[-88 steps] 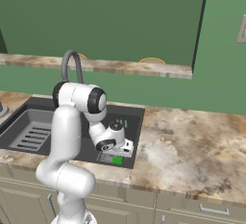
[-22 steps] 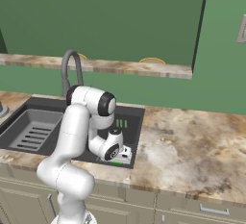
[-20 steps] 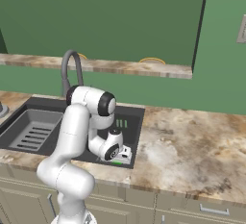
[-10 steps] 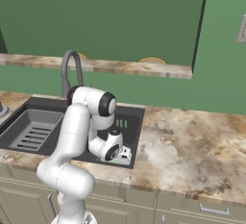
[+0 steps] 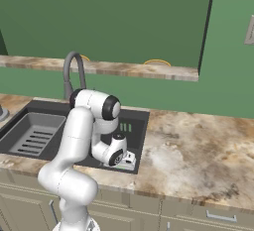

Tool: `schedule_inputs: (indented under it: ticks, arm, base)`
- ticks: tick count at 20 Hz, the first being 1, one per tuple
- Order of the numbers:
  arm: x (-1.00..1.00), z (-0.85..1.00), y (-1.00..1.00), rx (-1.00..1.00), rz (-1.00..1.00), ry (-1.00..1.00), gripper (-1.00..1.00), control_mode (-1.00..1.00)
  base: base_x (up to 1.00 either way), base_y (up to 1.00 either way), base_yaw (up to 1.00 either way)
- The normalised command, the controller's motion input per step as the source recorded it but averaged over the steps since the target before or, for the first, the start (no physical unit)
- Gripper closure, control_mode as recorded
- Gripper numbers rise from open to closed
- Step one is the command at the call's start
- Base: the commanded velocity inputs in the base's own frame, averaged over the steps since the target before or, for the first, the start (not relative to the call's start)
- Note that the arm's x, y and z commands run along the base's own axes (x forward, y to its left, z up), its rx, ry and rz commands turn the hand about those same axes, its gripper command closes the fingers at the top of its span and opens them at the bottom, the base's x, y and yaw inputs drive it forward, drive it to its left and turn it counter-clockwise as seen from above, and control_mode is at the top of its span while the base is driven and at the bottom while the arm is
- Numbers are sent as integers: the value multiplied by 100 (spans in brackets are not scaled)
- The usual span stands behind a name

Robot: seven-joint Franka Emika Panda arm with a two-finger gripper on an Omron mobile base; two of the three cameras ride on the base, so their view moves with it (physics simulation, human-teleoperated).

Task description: Pick up the spray and sponge from the sink, and place them back in the cabinet, and close the cabinet doors.

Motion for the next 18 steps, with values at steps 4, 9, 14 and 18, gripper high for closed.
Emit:
schedule_inputs:
  ticks: [4, 9, 14, 18]
  arm:
    - [0, -9, 0, 0, 0, 1, -100, -100]
    - [0, -5, 0, 0, 0, 1, -100, -100]
    - [0, 0, 0, 0, 0, 1, -100, -100]
    - [0, 0, 0, 0, 0, 0, -100, -100]
  base:
    - [0, 0, 0]
    - [0, 0, 0]
    - [0, 0, 0]
    - [0, 0, 0]
